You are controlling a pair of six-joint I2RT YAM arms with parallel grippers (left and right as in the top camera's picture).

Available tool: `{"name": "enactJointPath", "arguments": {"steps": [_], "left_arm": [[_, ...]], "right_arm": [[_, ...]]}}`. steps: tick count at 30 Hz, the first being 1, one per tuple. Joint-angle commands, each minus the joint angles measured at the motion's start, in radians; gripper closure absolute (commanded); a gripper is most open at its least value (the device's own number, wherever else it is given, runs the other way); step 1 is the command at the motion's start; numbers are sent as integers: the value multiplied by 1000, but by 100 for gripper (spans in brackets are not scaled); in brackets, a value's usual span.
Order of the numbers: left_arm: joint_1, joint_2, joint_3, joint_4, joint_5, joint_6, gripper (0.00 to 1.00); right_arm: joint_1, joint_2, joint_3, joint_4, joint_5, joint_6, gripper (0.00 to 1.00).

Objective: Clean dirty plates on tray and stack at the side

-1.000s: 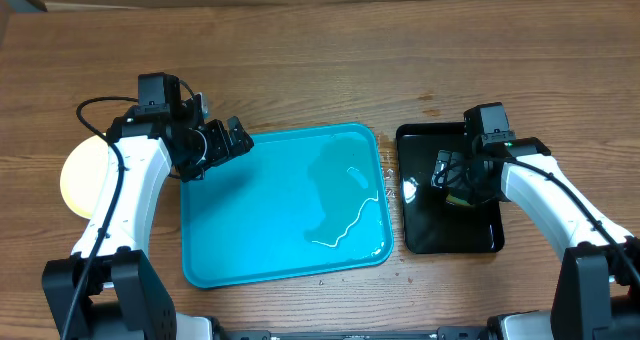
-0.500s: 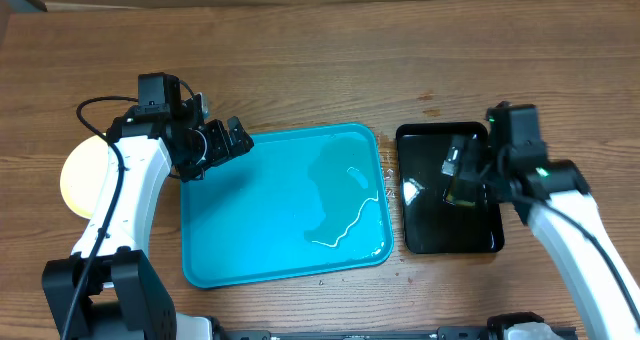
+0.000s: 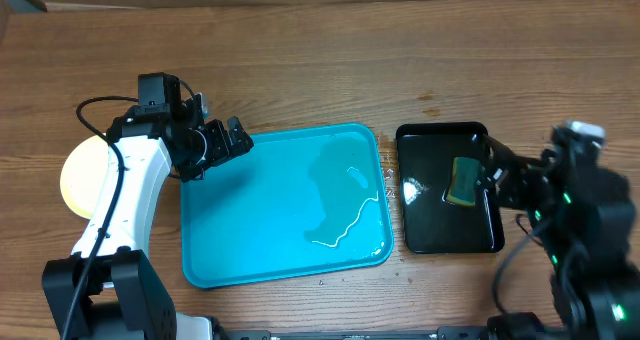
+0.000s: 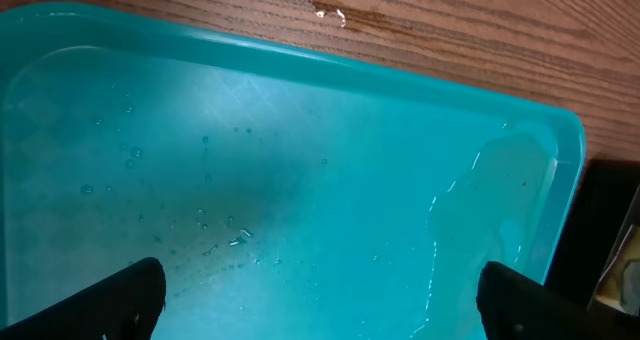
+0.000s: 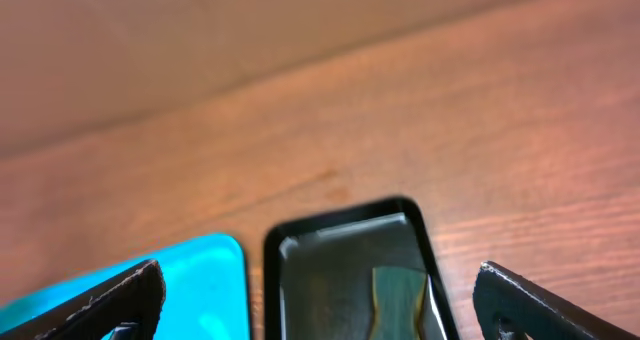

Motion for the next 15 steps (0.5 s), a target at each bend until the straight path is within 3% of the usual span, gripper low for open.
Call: {"name": "enactJointPath", "arguments": {"steps": [1,10,15], "left_arm": [[-2,-13,17,1,-7,15,0],[-2,-13,17,1,-7,15,0],[-2,-13,17,1,-7,15,0]], "right_arm": [[1,-100,-4,0,0,-1,0],[1,-327,-35,63,69,-5,0],[1,-459,-166,297,71,-4,0]]}}
